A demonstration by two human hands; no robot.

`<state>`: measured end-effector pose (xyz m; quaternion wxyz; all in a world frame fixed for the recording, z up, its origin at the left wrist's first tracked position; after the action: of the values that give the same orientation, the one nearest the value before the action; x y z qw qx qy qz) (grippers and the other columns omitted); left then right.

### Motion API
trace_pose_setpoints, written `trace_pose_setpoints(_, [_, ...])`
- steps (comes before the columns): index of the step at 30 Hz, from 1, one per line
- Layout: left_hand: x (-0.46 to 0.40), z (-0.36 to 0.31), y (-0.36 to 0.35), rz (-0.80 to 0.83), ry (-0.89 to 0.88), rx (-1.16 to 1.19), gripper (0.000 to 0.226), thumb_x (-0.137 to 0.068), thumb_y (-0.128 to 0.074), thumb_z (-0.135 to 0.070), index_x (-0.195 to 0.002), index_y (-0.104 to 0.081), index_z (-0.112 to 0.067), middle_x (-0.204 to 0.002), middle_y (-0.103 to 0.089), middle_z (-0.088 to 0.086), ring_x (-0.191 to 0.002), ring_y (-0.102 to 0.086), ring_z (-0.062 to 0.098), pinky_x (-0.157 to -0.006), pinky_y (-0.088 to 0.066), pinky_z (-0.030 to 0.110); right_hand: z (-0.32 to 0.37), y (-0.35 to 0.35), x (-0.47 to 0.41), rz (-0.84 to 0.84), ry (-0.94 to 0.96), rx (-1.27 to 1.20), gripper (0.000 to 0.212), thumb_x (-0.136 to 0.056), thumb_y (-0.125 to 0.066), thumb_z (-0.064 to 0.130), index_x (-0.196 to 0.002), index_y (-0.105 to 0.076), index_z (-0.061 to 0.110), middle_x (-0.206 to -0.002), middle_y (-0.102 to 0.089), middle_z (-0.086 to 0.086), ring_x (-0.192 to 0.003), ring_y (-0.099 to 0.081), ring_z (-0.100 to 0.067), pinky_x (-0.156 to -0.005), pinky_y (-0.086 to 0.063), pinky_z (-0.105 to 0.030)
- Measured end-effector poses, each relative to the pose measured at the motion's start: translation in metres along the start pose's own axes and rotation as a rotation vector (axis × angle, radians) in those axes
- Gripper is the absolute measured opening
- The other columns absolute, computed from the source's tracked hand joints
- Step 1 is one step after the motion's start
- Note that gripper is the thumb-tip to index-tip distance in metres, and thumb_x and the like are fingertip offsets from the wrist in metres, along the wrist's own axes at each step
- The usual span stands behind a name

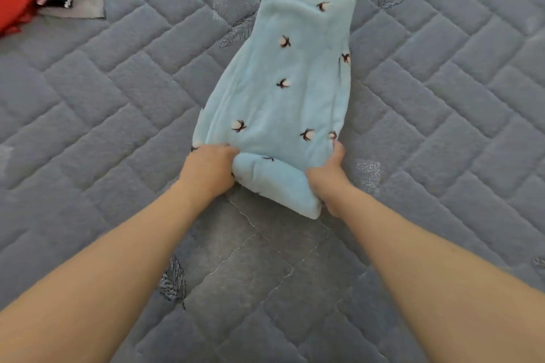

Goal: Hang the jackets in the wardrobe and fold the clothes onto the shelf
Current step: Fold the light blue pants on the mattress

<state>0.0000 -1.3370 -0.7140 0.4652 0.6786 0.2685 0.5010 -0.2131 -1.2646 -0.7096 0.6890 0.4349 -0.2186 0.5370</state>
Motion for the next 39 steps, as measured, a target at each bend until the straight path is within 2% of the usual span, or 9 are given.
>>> trace_pose_setpoints(3, [0.049, -0.029, 0.009, 0.597, -0.064, -0.061, 0.036, -0.078, -0.063, -0.029, -0.112, -0.06, -0.017, -0.109, -0.065, 0.008, -0.089, -0.062, 0.027, -0.07, -0.051, 0.036, -0.03, 0.036, 0.053, 0.49, -0.407, 0.242, 0.017, -0.101, -0.041, 0.029, -0.115, -0.05, 0.031, -0.084, -0.069, 0.0, -0.063, -0.067, -0.017, -0.054, -0.053, -0.024])
trace_pose_setpoints(5, [0.086, -0.042, 0.024, 1.028, -0.059, -0.032, 0.046, -0.067, -0.07, -0.036, -0.109, -0.064, -0.02, -0.11, -0.067, 0.004, -0.094, -0.065, 0.026, -0.081, -0.057, 0.037, -0.043, 0.061, 0.091, 0.767, -0.613, 0.45, 0.029, -0.099, -0.04, 0.023, -0.079, -0.059, 0.016, -0.052, -0.058, 0.002, -0.04, -0.054, -0.012, -0.04, -0.038, -0.014])
trace_pose_setpoints(7, [0.097, -0.053, 0.043, 1.161, -0.064, 0.039, 0.053, -0.06, -0.071, -0.04, -0.111, -0.065, -0.027, -0.109, -0.069, 0.001, -0.097, -0.067, 0.025, -0.087, -0.057, 0.041, -0.041, 0.081, 0.108, 0.866, -0.672, 0.52, 0.04, -0.093, -0.038, 0.015, -0.061, -0.061, 0.014, -0.049, -0.054, 0.002, -0.037, -0.048, -0.01, -0.035, -0.03, -0.013])
trace_pose_setpoints(14, [0.017, -0.013, 0.064, 0.232, 0.265, 0.429, 0.046, -0.072, -0.073, -0.041, -0.11, -0.053, -0.023, -0.11, -0.061, 0.001, -0.088, -0.057, 0.021, -0.071, -0.044, 0.031, 0.006, 0.098, 0.041, 0.196, -0.228, -0.008, 0.025, -0.092, -0.042, 0.032, -0.076, -0.051, 0.015, -0.051, -0.054, 0.0, -0.039, -0.051, -0.014, -0.043, -0.041, -0.02])
trace_pose_setpoints(17, [0.031, 0.01, 0.021, -0.056, 0.564, 0.885, 0.066, -0.06, -0.072, -0.058, -0.111, -0.048, -0.024, -0.104, -0.06, -0.003, -0.09, -0.059, 0.02, -0.078, -0.049, 0.036, 0.0, 0.067, 0.017, 0.33, -0.09, -0.175, 0.053, -0.09, -0.055, 0.059, -0.122, -0.062, 0.017, -0.111, -0.071, 0.0, -0.099, -0.069, -0.021, -0.081, -0.054, -0.037])
trace_pose_setpoints(20, [0.053, 0.008, -0.03, 0.204, 0.712, 1.519, 0.109, -0.047, -0.09, -0.06, -0.137, -0.044, -0.021, -0.12, -0.066, 0.007, -0.099, -0.07, 0.031, -0.085, -0.057, 0.05, -0.019, 0.038, 0.006, 0.377, -0.053, -0.167, 0.089, -0.058, -0.08, 0.07, -0.129, -0.057, 0.022, -0.112, -0.073, -0.002, -0.097, -0.072, -0.025, -0.089, -0.056, -0.045])
trace_pose_setpoints(22, [0.057, 0.002, -0.038, 0.383, 0.586, 1.622, 0.089, -0.051, -0.094, -0.05, -0.128, -0.061, -0.021, -0.115, -0.072, 0.013, -0.095, -0.072, 0.037, -0.074, -0.059, 0.051, -0.022, 0.027, -0.003, 0.363, -0.04, -0.167, 0.101, -0.044, -0.086, 0.071, -0.127, -0.058, 0.023, -0.114, -0.071, -0.003, -0.098, -0.071, -0.027, -0.09, -0.055, -0.047])
trace_pose_setpoints(30, [0.046, -0.047, 0.012, 0.307, 0.596, 1.656, 0.057, -0.068, -0.085, -0.04, -0.116, -0.071, -0.014, -0.105, -0.075, 0.014, -0.091, -0.073, 0.034, -0.074, -0.059, 0.046, -0.024, 0.059, 0.014, 0.532, -0.266, -0.432, 0.058, -0.064, -0.084, 0.054, -0.106, -0.076, 0.014, -0.107, -0.073, -0.015, -0.091, -0.072, -0.034, -0.072, -0.058, -0.049])
trace_pose_setpoints(39, [0.069, -0.229, 0.153, 0.568, 0.342, 1.281, 0.07, -0.051, -0.086, -0.061, -0.108, -0.069, -0.023, -0.089, -0.078, 0.004, -0.078, -0.075, 0.029, -0.077, -0.059, 0.043, -0.077, 0.242, 0.149, 0.166, -0.241, -0.77, 0.055, -0.066, -0.08, 0.057, -0.106, -0.077, 0.02, -0.108, -0.074, -0.011, -0.093, -0.072, -0.033, -0.075, -0.058, -0.047])
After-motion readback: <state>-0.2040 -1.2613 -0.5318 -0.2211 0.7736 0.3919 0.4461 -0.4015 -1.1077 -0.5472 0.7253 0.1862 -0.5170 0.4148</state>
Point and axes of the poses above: each hand's wrist, its own x-axis away from the middle knuckle, its own y-axis out of the back of the hand, z = x × y, the point moved 3 cm from there along -x, towards the middle knuckle
